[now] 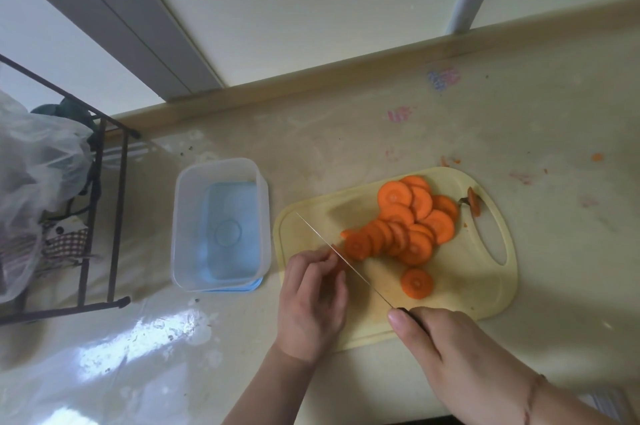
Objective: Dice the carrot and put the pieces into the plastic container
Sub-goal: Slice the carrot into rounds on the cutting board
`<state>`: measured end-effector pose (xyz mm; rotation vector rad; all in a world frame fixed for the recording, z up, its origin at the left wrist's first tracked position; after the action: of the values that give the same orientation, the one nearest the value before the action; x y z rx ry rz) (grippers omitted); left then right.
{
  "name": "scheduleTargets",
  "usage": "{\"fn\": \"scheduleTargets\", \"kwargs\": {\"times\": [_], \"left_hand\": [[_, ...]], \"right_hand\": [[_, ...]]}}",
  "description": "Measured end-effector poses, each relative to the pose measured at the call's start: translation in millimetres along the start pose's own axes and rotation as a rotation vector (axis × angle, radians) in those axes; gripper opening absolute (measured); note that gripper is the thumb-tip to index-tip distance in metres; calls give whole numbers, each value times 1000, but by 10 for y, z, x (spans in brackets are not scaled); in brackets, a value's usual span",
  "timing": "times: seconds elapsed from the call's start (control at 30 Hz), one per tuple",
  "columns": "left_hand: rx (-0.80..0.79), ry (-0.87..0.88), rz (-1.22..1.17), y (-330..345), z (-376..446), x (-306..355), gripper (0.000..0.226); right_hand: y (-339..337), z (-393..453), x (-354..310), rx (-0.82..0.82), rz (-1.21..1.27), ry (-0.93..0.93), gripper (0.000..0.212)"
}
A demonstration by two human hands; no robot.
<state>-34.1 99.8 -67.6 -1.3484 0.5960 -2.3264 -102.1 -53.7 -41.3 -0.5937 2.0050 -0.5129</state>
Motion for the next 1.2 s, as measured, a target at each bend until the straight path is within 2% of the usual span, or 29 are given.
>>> {"fn": "scheduleTargets", "kwargs": {"times": [0.23,0.37,0.4,0.53,0.63,0.8,0.93,1.07,1.2], "left_hand": [[-5,16,-35,7,17,-11,14],[-5,9,-26,0,0,-24,14],[-7,10,-25,1,0,-27,13],[-16,36,-28,17,-5,32,18],[1,7,-9,-5,10,16,22],[19,0,1,-36,22,27,20],[24,-21,5,-54,8,6,15],[31,0,-12,-56,21,38,20],[16,24,-16,-31,10,43,11]], "right_hand": [[144,236,13,29,-24,-79,62],[200,-22,348,16,51,-3,91],[227,-7,359,1,49,-9,91],[217,380,-3,68,29,-77,52],[188,527,-172,117,41,-131,44],[75,277,-84,136,78,-95,58],[75,65,-56,65,33,-69,60],[66,-3,38,69,-7,-34,64],[50,-52,81,60,-21,-15,61]]}}
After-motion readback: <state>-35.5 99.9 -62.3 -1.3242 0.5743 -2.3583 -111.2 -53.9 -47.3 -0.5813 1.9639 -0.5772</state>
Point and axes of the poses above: each hand's wrist, its own z-axis towards the middle knuckle, its own y-axis out of the palm, x = y × z, the point moved 10 cm from there along z, towards the middle knuckle, and after that the axes turned 8 degrees about x, right-handed, at the moved point
